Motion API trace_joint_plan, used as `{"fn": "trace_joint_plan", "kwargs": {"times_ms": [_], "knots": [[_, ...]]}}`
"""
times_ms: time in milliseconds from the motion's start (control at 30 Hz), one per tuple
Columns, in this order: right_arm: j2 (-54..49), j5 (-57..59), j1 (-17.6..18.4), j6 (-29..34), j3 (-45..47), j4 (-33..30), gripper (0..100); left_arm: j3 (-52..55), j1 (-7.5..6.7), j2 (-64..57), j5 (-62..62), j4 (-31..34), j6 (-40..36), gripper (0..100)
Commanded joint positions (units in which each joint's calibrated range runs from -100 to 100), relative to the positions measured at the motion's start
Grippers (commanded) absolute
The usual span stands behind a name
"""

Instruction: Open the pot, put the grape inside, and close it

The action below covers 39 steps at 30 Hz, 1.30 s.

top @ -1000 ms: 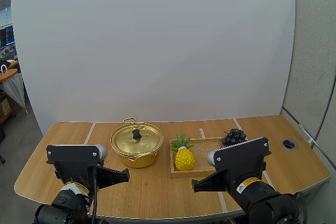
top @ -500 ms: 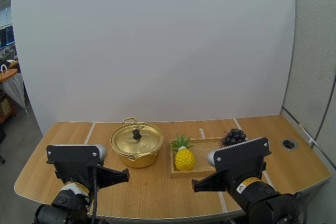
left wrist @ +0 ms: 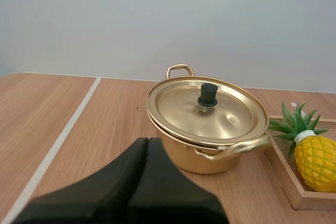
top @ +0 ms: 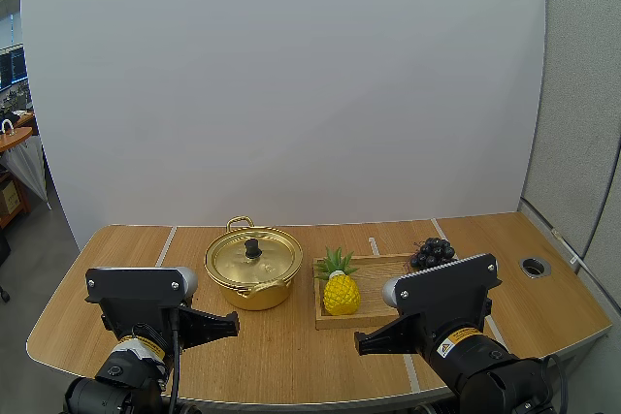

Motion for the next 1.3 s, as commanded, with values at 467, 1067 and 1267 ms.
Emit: {"fn": "trace_joint_plan", "kwargs": {"times_ms": [467,1067,1267], "knots": [[-0.3,4.0,-0.2,-0.1,-7.2,-0.7,0,-4.8,0.0,-0.4,0.7,0.3,0.6,0],[-0.3,34.6,-0.2,14.4,-32.6,-13.0,0,-31.9,0.0,-0.4,12.0,1.2,10.8,0],[-0.3,49.9,-0.2,18.0,-37.3,-17.9,0,-37.7,0.0,-0.4,32.1,-1.3,10.8,0]]}}
